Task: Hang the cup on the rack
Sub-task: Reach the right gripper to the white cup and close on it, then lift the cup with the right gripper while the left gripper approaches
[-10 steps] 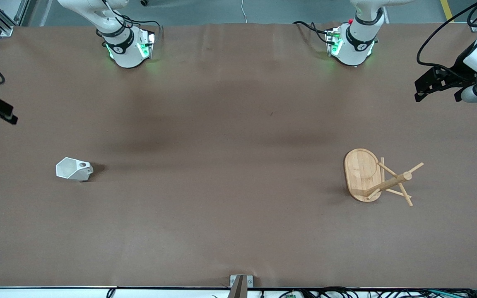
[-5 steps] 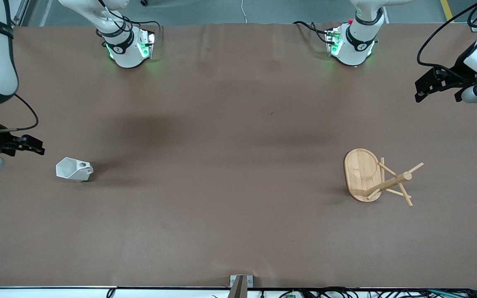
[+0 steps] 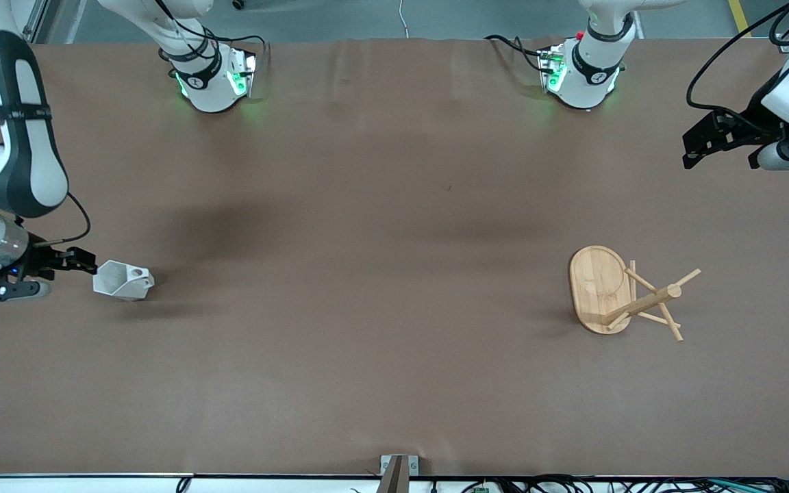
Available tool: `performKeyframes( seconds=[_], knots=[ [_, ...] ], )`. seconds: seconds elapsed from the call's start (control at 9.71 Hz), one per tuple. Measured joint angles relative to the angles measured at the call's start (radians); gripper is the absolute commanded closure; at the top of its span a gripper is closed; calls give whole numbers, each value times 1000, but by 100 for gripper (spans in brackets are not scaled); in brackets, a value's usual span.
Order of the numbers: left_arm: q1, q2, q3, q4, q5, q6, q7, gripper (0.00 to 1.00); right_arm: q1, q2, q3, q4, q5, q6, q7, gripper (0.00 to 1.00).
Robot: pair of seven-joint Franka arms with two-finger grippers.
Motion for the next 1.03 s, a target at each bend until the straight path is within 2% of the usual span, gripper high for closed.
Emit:
performKeyframes(
  seconds=[0.31, 0.41, 0.51, 0.62, 0.72, 1.03],
  knots=[
    [0, 0, 0, 0, 0, -32, 0, 0, -23, 71, 0, 0, 37, 60, -112, 15],
    [1, 0, 0, 0, 0, -35, 0, 0, -27, 82, 0, 0, 42, 61, -143, 28],
    [1, 0, 0, 0, 0, -36, 0, 0, -28, 89, 0, -1, 43, 66, -161, 51],
    [1, 0, 0, 0, 0, -37, 0, 0, -28, 94, 1, -3, 43, 75, -175, 94],
    [1, 0, 0, 0, 0, -38, 0, 0, -28, 99, 2, -4, 44, 80, -208, 100],
    [0, 0, -1, 0, 0, -39, 0, 0, -28, 109, 3, -4, 46, 83, -246, 100]
  ],
)
